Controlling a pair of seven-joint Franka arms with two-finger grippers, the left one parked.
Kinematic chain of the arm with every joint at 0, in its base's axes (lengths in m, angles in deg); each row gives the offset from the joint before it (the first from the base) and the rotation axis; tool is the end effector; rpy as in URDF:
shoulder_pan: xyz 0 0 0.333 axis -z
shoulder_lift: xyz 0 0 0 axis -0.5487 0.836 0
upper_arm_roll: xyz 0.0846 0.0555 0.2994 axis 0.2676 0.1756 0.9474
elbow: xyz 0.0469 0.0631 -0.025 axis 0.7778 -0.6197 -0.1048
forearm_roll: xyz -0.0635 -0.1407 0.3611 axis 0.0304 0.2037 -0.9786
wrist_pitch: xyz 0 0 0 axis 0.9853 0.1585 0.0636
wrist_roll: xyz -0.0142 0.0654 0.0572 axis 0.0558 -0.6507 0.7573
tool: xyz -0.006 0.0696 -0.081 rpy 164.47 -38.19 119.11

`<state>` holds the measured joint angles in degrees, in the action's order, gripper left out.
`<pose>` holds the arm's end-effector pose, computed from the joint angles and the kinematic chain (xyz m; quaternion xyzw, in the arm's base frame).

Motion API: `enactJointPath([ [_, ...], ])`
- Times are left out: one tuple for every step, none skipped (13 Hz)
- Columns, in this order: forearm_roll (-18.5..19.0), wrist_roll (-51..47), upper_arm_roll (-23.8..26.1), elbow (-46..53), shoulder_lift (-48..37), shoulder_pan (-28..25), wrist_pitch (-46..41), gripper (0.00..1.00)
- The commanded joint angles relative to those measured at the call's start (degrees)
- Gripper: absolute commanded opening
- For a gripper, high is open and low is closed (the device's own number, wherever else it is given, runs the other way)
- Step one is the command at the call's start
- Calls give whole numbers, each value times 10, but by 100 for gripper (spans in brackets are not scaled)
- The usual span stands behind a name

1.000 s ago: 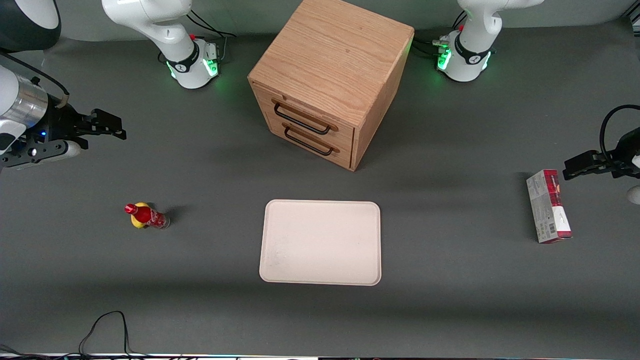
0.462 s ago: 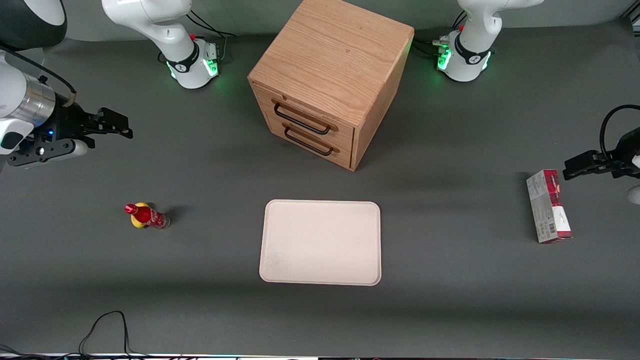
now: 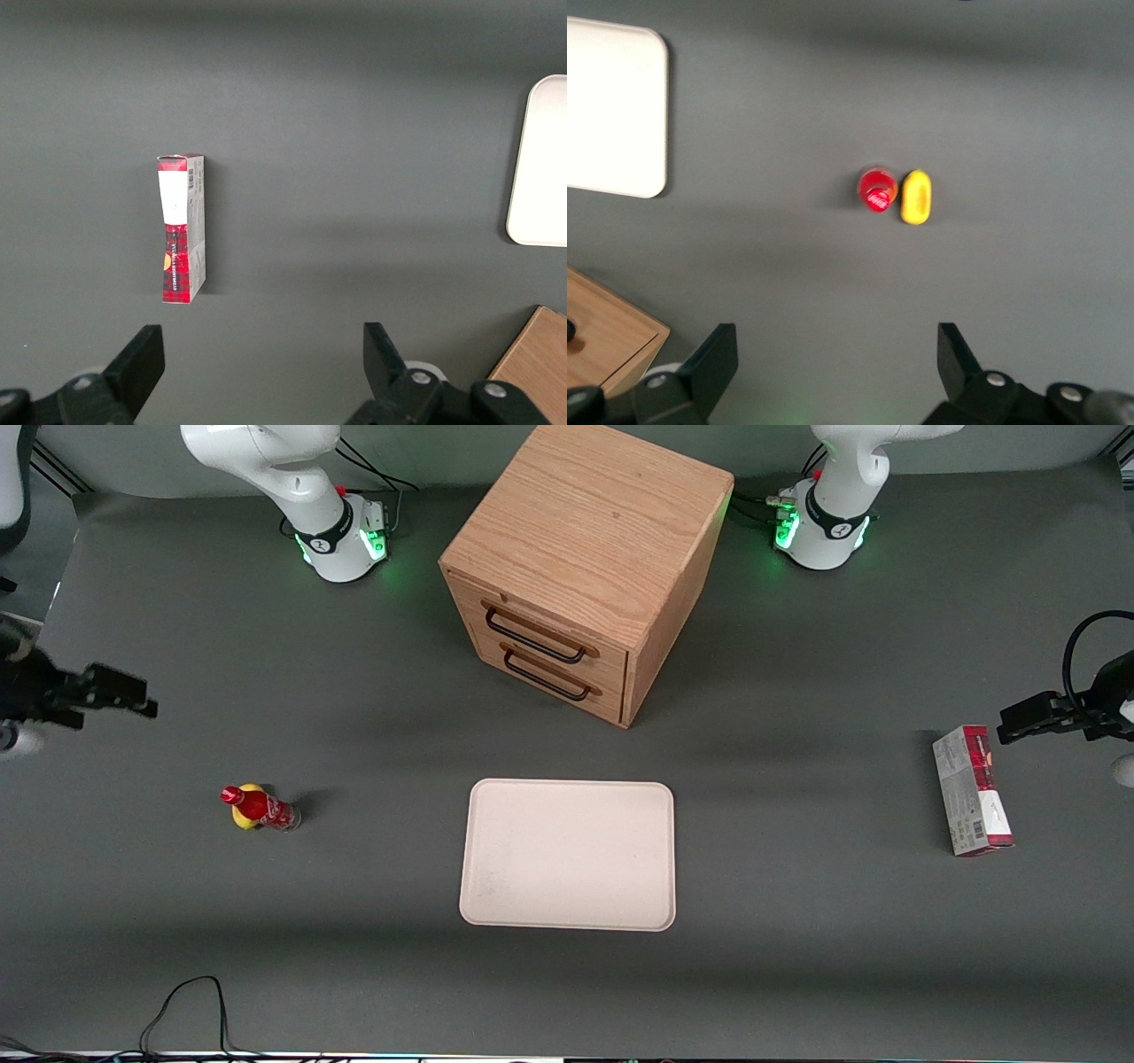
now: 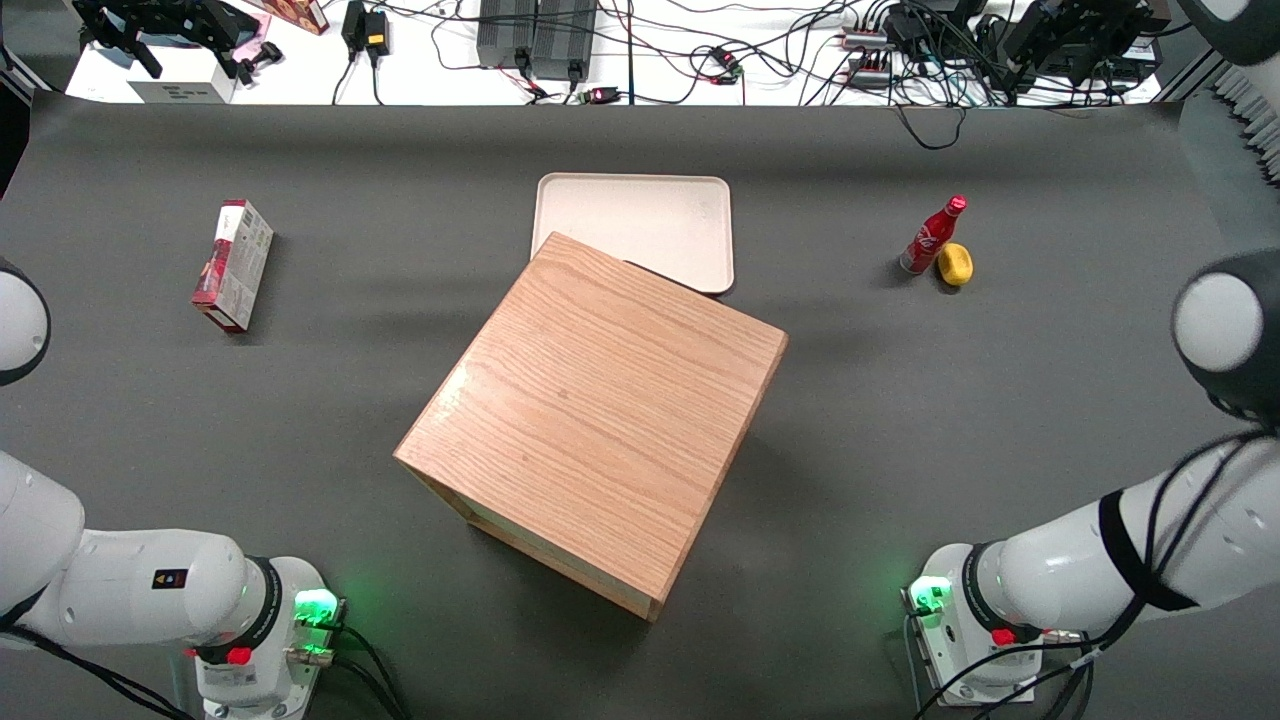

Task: Place coke bottle on tray
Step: 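Lower the open right gripper toward the red Coca-Cola bottle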

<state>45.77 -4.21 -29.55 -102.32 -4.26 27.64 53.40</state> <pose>0.6154 -0.0305 0.5957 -0.9979 -0.0402 0.0501 0.0080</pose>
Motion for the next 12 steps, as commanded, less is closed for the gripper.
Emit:
enactJointPath([
  [2,15,0,121,86,6,-46,100],
  [2,16,0,119,86,7,-46,100],
  [0,22,-1,116,86,7,-45,100],
  [0,33,-1,109,87,7,-41,100],
  [0,36,-1,88,91,6,-28,100],
  [-1,36,0,57,91,7,5,100],
  [-4,38,0,13,85,7,36,100],
  [-8,43,-3,-27,77,5,69,100],
  [-8,47,-3,-64,73,5,103,100],
  [-8,48,-3,-94,70,4,137,100],
  [-8,51,-3,-130,67,4,172,100],
  [-8,58,-3,-161,61,4,203,100],
])
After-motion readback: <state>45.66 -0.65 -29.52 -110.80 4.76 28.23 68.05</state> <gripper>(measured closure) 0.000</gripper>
